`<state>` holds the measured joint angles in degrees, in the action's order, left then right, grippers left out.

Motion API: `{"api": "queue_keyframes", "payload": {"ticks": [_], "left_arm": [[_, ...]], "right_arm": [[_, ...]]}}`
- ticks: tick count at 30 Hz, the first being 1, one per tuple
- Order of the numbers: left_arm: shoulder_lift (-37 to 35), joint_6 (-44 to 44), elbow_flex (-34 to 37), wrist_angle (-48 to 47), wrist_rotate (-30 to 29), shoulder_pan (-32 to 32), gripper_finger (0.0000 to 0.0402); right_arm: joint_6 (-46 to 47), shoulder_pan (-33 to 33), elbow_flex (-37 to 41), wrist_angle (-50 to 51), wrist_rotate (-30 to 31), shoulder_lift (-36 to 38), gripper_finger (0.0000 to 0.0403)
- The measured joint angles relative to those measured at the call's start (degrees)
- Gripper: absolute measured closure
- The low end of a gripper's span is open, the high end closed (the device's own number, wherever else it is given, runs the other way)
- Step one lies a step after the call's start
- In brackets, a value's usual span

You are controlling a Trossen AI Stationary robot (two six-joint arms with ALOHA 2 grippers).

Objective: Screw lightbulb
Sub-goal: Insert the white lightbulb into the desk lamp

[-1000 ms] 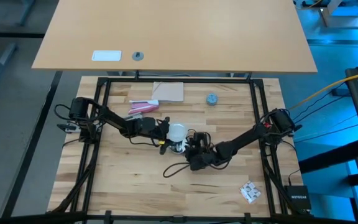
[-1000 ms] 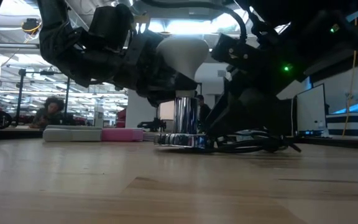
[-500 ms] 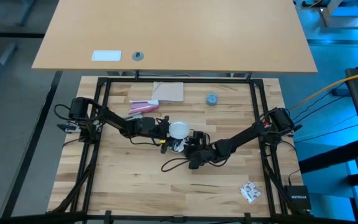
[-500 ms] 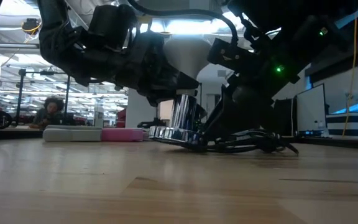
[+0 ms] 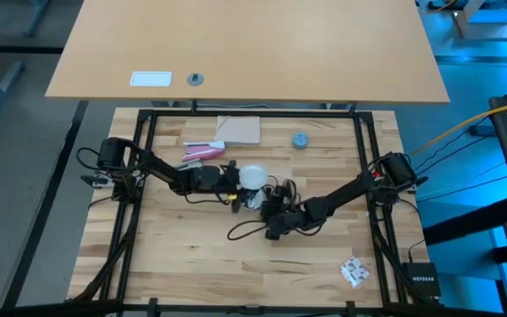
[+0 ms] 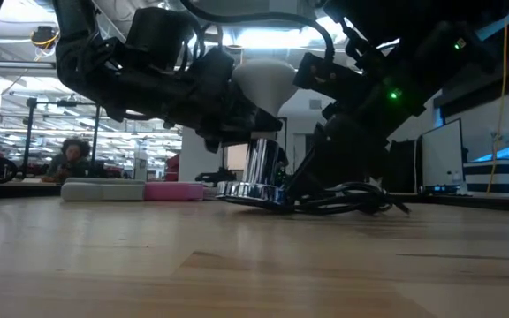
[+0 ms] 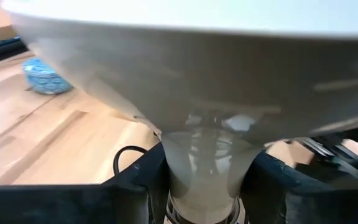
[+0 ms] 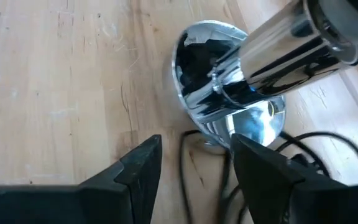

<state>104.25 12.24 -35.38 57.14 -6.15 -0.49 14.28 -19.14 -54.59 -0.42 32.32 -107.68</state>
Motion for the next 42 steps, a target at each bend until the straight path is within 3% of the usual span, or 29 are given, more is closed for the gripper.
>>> {"api": "queue_keyframes", "payload": {"ticks": [5,12,19,28,33,37,42], "left_arm": [[0.0,0.3,0.0,0.0,-3.1,0.0,0.0255],[0.0,-0.4,0.0,0.0,-3.1,0.1,0.0251],[0.0,-0.3,0.0,0.0,-3.1,0.1,0.0254],[0.0,0.5,0.0,0.0,-3.1,1.4,0.025],[0.0,0.5,0.0,0.0,-3.1,2.0,0.025],[0.0,0.5,0.0,0.0,-3.1,2.0,0.0249],[0.0,0.5,0.0,0.0,-3.3,1.9,0.0249]], "right_arm": [[2.4,0.0,0.0,-0.1,-2.6,0.0,0.0205],[0.9,-0.3,0.0,1.3,0.3,0.0,0.0205],[5.8,0.5,0.0,5.3,-8.1,0.0,0.0205],[8.4,1.6,0.0,7.5,-4.9,0.0,0.0205],[8.0,3.5,0.0,7.7,-8.2,0.1,0.0207],[8.1,3.8,-0.1,7.4,-11.0,0.2,0.0239],[8.0,3.8,0.0,5.6,-14.0,0.1,0.033]]}}
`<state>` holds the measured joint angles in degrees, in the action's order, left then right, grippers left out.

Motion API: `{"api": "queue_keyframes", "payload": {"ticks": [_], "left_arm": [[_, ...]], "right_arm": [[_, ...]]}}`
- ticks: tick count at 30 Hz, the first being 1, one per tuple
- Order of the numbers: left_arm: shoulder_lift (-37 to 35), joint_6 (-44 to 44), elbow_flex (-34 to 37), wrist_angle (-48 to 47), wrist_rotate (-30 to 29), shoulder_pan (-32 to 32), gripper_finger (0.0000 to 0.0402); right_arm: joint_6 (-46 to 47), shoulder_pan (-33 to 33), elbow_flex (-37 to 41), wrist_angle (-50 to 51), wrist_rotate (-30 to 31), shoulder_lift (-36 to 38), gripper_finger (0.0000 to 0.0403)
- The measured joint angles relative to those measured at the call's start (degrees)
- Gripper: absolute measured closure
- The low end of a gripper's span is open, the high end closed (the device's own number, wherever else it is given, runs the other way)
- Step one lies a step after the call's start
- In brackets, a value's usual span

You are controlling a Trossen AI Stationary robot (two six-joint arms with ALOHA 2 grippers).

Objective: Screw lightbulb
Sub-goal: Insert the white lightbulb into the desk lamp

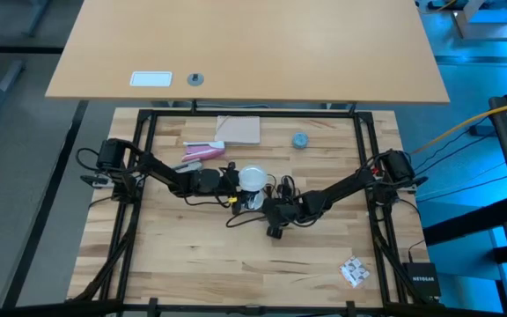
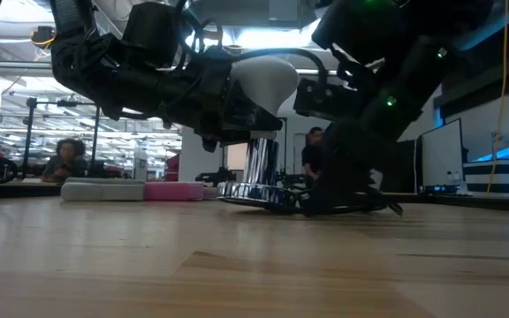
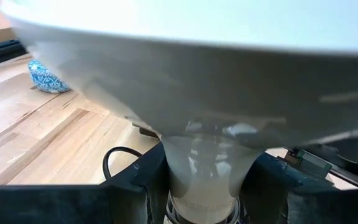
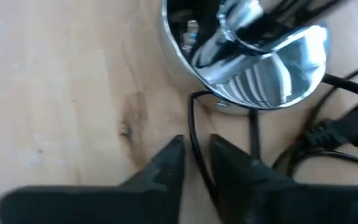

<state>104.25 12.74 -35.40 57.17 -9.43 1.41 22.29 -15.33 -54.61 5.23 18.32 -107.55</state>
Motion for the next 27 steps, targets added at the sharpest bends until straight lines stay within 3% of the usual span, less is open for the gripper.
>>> {"api": "queue_keyframes", "payload": {"ticks": [2,4,8,13,18,27], "left_arm": [[0.0,0.4,0.0,0.0,0.0,0.0,0.0249],[0.0,0.8,0.0,0.0,-0.2,0.0,0.0249],[0.0,1.6,0.0,0.2,-1.3,0.0,0.0249],[0.0,2.9,0.0,0.1,-3.4,0.0,0.0249],[0.0,2.8,0.0,0.0,-5.7,0.0,0.0249],[0.0,3.7,0.0,-0.6,-8.3,0.0,0.0249]], "right_arm": [[0.0,0.0,0.1,-1.6,-0.4,-0.1,0.0376],[-0.1,0.0,0.1,-3.5,-0.6,-0.2,0.039],[1.6,0.0,0.1,-7.9,-0.8,-0.2,0.0375],[1.8,-0.1,0.1,-12.6,-0.2,-0.2,0.0394],[1.9,-0.1,0.1,-15.8,0.3,-0.7,0.0382],[1.9,-0.1,0.1,-26.4,0.1,-6.6,0.0389]]}}
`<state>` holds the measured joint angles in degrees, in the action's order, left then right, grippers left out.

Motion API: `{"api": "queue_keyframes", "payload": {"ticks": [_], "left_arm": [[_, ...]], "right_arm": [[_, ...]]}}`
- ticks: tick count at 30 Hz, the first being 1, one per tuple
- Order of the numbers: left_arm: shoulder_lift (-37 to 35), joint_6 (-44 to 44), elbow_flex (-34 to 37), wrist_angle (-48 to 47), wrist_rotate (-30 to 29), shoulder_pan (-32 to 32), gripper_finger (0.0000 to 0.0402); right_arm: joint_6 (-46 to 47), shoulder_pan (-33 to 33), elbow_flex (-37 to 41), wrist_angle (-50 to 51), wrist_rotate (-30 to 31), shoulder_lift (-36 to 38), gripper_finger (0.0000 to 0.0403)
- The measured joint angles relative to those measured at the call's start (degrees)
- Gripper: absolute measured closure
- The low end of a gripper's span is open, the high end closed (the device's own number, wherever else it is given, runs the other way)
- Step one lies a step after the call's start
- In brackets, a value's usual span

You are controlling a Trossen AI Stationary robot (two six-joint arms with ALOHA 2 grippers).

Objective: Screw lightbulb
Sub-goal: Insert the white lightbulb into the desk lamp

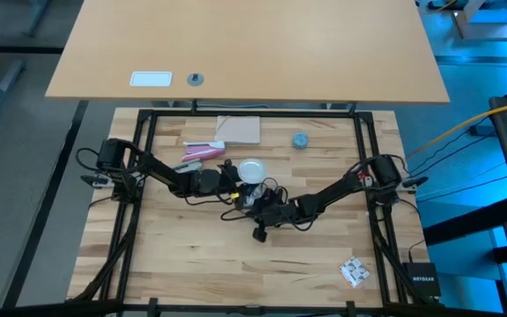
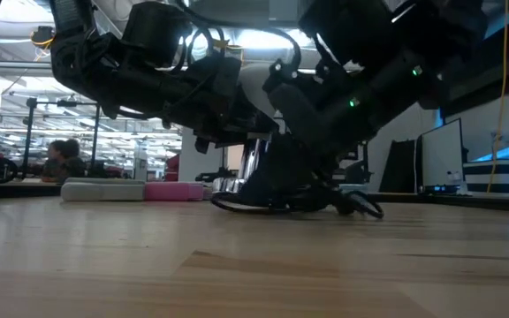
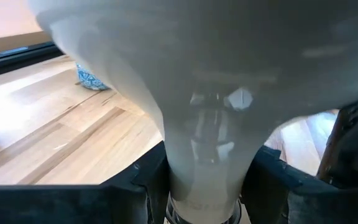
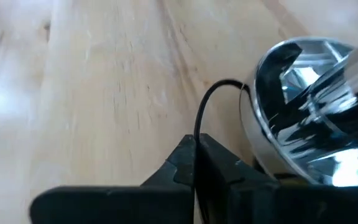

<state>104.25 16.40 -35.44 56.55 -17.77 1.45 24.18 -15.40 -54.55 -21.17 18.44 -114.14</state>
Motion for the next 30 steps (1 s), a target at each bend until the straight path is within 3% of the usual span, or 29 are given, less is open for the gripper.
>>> {"api": "queue_keyframes", "payload": {"ticks": [9,13,22,30], "left_arm": [[0.0,-1.8,0.0,-0.4,-0.1,0.0,0.0249],[0.0,-1.8,0.0,-0.5,-0.1,0.0,0.0249],[0.0,-1.8,0.0,-0.7,-0.2,-0.1,0.0249],[0.0,-1.6,0.1,-0.5,-0.1,0.0,0.0249]], "right_arm": [[-2.8,0.1,0.0,1.9,-1.4,0.0,0.0359],[-6.5,0.1,-0.1,7.2,-3.4,2.2,0.0358],[-9.1,0.0,-0.1,29.3,5.1,14.0,0.0357],[-15.4,0.0,-0.1,30.9,6.9,18.2,0.0356]]}}
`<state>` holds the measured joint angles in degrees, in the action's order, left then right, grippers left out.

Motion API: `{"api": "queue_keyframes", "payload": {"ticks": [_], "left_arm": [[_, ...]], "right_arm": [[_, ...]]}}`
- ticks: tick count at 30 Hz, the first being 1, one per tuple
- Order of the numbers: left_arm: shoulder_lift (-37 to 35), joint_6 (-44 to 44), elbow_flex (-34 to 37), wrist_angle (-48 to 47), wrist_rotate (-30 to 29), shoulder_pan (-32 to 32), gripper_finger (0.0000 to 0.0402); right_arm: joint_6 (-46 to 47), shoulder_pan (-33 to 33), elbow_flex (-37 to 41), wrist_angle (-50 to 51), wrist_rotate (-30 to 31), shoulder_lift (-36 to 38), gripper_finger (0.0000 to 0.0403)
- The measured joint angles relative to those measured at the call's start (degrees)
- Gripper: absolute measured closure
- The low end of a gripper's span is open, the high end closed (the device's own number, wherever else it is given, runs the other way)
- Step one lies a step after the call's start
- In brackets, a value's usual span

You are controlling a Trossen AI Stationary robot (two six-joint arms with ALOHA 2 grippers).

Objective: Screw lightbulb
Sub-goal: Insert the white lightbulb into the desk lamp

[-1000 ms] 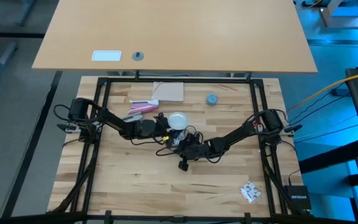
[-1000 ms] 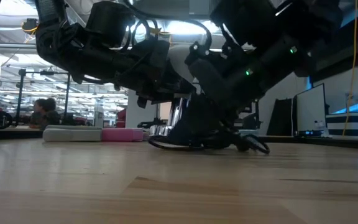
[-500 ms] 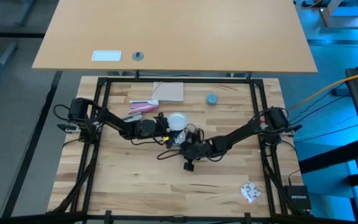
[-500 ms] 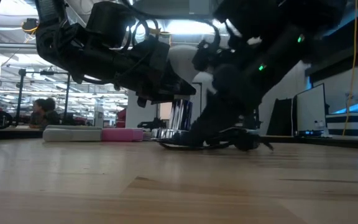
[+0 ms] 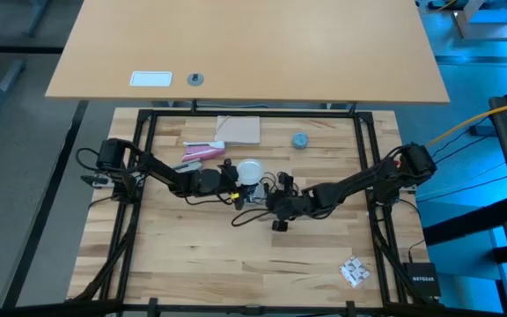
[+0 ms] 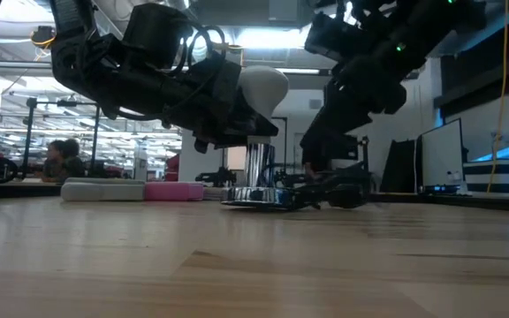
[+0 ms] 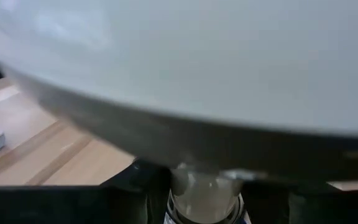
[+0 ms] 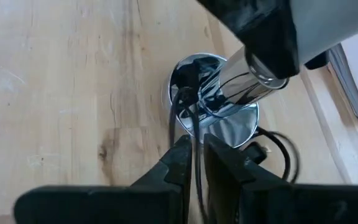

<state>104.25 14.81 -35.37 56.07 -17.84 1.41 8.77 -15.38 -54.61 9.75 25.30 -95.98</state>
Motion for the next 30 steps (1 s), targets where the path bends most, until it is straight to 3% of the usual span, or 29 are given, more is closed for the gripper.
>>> {"api": "queue_keyframes", "payload": {"ticks": [11,30], "left_arm": [[0.0,0.1,0.0,0.1,0.7,0.0,0.0249],[0.0,-3.7,0.0,-0.5,7.4,0.1,0.0249]], "right_arm": [[-0.1,0.0,0.0,0.3,-3.9,-0.4,0.0356],[-0.5,0.0,0.0,0.2,-3.9,-1.8,0.0356]]}}
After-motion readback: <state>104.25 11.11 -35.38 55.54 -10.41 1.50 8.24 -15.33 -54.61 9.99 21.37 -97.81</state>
